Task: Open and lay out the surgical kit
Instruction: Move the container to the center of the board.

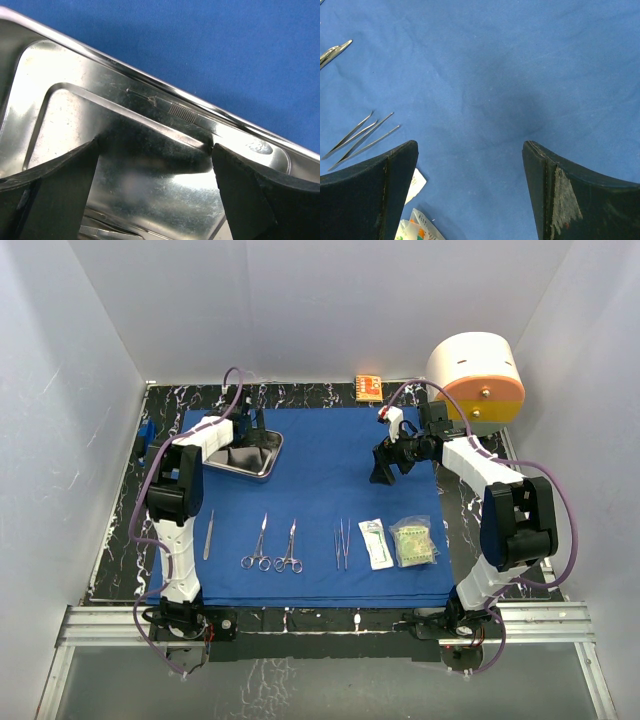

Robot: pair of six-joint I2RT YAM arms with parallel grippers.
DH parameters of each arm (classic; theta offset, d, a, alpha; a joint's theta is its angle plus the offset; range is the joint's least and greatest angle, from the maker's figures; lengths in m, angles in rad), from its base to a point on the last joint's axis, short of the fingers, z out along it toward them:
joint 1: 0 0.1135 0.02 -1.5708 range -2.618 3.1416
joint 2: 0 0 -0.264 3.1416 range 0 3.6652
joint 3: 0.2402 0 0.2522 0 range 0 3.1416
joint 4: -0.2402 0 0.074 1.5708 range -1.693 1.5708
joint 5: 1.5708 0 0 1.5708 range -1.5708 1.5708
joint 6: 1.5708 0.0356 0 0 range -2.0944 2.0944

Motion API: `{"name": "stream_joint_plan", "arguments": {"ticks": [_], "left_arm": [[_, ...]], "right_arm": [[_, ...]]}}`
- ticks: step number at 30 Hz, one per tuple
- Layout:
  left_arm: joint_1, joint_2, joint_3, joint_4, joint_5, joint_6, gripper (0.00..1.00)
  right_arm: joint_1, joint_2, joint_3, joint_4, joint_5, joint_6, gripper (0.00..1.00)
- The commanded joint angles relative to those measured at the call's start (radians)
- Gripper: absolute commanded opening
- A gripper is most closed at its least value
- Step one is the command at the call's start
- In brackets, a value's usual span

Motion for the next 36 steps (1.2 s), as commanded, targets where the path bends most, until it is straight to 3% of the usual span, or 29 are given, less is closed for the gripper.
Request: {"name": "stream_joint_plan", "arguments": {"ticks": [1,9,15,21,29,36], "left_arm": [[0.015,-0.014,0.012,-0.105,0.064,-0.009,0.93],[0.018,-0.167,-0.116,0.188,0.209,0.143,0.9],[0.018,-0.187,-0.148,0.281,0.373,0.43,0.9],[0.04,-0.177,-0.13,0.207,0.56,0.717,0.89],[0.099,-0.147,-0.033,-0.032,0.823,1.06,0.87],[0.14,-0.031,0.129,-0.274,1.022,1.318,0.83]], "right_arm": [[-0.004,-0.003,0.01,0.011,-0.015,-0.009,0.84],[-0.004,-0.001,0.021,0.018,-0.03,0.009,0.81],[-0.002,0.005,0.037,0.023,-0.07,0.027,0.79],[-0.002,-0.001,0.026,0.022,-0.064,0.024,0.78],[-0.003,0.001,0.016,0.025,-0.055,0.019,0.78],[-0.002,0.012,0.012,0.023,-0.045,0.008,0.78]]}}
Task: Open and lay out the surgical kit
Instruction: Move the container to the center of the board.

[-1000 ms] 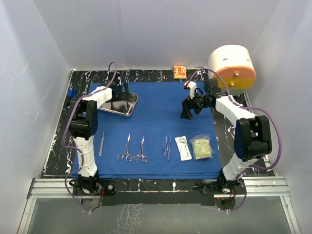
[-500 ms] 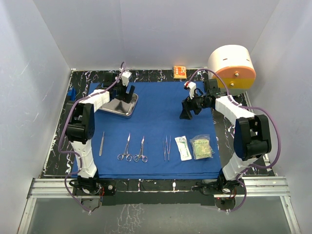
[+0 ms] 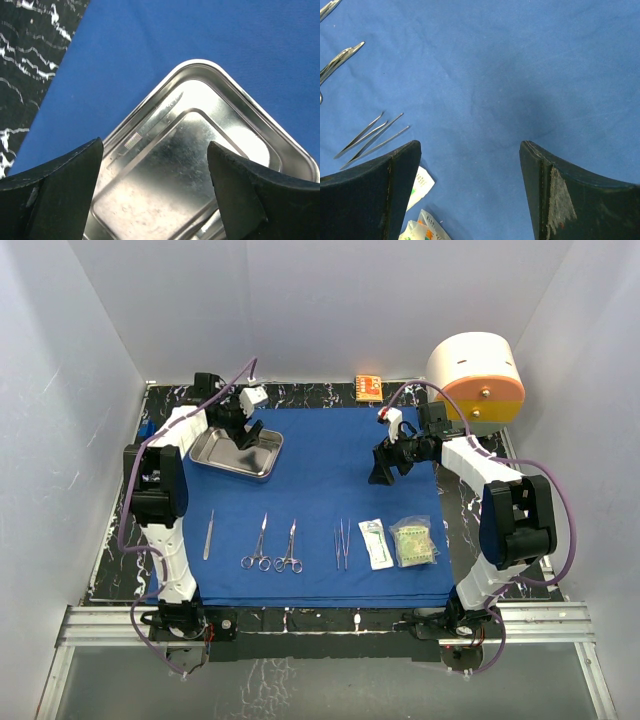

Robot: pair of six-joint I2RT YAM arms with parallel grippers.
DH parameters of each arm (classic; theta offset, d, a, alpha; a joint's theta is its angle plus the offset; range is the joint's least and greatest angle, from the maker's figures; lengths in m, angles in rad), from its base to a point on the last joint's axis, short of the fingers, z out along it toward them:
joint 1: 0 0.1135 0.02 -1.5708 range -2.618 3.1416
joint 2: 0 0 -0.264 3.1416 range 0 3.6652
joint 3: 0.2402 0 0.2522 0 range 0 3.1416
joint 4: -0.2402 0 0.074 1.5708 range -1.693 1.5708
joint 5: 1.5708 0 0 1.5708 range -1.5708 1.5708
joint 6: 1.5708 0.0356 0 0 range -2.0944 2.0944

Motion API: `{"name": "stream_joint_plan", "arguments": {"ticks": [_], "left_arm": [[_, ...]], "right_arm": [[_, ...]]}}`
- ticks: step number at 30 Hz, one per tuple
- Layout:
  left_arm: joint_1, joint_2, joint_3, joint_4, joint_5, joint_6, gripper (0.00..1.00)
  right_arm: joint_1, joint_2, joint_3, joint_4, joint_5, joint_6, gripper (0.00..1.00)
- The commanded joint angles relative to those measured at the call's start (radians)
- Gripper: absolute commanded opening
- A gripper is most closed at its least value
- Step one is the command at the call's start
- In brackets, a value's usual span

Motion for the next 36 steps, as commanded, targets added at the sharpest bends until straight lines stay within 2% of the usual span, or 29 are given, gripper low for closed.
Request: {"name": "stream_joint_plan", "arguments": {"ticks": [1,5,14,30,36], "left_arm": [[0.021,0.064,0.1,-0.227,0.232,0.298,0.83],[0.028,0.099,0.114,-0.263,0.287,0.412,0.82],[0.034,0.16,0.163,-0.311,0.315,0.561,0.82],[0.034,0.254,0.274,-0.409,0.297,0.685,0.84],[0.033,0.312,0.347,-0.513,0.293,0.723,0.86]], "right_arm": [[-0.002,0.003,0.01,0.029,-0.004,-0.015,0.78],[-0.002,0.015,0.011,0.025,0.001,-0.02,0.78],[-0.002,0.046,0.022,0.008,0.005,-0.032,0.78],[-0.002,0.059,0.036,-0.015,0.008,-0.042,0.77],[-0.002,0.059,0.037,-0.016,0.012,-0.043,0.77]]}}
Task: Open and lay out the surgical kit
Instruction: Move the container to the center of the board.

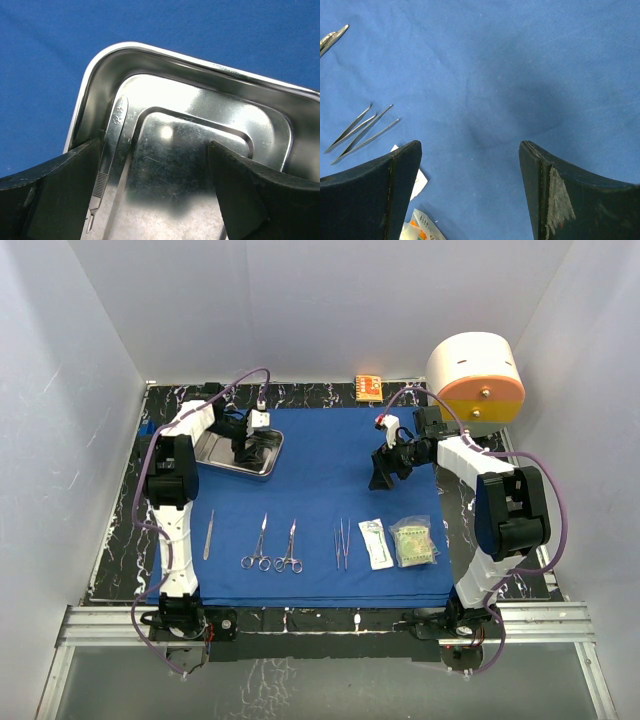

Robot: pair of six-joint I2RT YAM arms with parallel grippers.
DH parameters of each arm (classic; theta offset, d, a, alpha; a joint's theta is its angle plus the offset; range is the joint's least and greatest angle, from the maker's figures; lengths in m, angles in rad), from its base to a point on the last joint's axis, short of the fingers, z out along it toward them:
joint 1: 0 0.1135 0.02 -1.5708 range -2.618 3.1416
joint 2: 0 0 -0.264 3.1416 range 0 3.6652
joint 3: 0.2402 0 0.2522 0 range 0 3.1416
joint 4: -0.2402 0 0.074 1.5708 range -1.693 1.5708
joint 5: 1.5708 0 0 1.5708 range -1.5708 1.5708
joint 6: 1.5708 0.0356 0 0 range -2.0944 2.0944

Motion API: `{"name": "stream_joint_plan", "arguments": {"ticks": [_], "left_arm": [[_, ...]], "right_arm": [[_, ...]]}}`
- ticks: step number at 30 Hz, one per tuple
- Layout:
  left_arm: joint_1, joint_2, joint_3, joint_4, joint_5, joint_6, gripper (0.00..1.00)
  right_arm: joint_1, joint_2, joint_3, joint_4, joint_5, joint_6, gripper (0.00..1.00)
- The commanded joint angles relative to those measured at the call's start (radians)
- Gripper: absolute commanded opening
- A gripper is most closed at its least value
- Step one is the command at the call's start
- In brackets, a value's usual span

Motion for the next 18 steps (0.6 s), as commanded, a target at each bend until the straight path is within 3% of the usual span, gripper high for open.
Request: {"name": "stream_joint_plan", "arguments": {"ticks": [1,18], "left_arm": [[0.006,0.046,0.081,-0.101,0.045,0.077,0.86],[0.006,0.194,0.289,-0.44,-0.057,0.178,0.87]], "right_arm": [[-0.002,-0.007,0.037,0.004,-0.001,-0.015,0.77],[-0.002,0.023,0.045,-0.004,0.004,-0.013,0.76]]}}
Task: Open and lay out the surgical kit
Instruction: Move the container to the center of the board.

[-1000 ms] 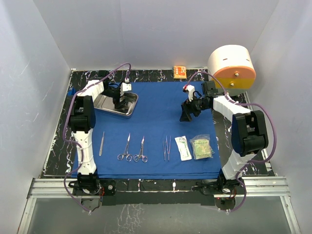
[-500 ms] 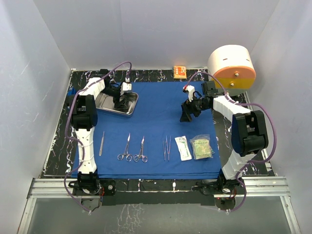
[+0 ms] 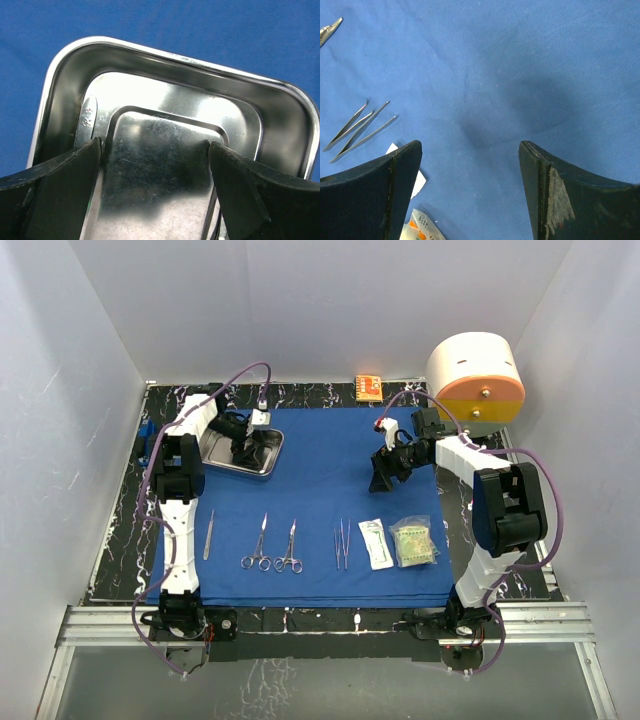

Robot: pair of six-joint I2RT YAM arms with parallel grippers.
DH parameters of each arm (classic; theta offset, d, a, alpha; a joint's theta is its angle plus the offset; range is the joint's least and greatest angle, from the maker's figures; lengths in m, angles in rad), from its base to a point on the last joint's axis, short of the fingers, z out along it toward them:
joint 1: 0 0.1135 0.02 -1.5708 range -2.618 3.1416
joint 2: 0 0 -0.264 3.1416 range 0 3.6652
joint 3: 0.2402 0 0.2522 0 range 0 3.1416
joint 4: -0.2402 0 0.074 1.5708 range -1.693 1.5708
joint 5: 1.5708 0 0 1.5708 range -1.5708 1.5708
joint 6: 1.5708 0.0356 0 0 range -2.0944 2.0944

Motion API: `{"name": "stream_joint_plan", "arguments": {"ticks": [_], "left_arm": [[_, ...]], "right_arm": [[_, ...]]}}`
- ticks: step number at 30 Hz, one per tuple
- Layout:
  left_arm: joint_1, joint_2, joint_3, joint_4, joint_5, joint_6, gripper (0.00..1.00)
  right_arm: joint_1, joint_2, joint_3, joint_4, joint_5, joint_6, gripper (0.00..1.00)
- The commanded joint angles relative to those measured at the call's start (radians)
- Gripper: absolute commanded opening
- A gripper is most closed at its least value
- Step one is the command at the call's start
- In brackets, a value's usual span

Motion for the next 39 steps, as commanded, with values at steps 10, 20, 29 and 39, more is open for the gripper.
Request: {"name": "stream_joint_plan", "arguments": {"ticks": [10,20,29,39], "left_arm": [[0.007,-0.016,-0.007,-0.081,-0.044,0.059,0.82],[0.02,-0.317,-0.316,0.505,0.086,-0.329,0.81],[0.119,-0.521,-0.462,0.83,-0.124,-0.863,0.73],[0.175,-0.486,-0.459,0.748,-0.564,-1.024,0.69]], "right_arm": [[-0.002,-0.018,0.041,0.014,0.0,-0.009,0.76],[0.022,-0.026,0.119,0.077,-0.004,0.063,0.73],[0.094,0.003,0.214,0.036,0.018,0.05,0.73],[0.133,0.041,0.275,-0.009,0.021,0.042,0.72]]}}
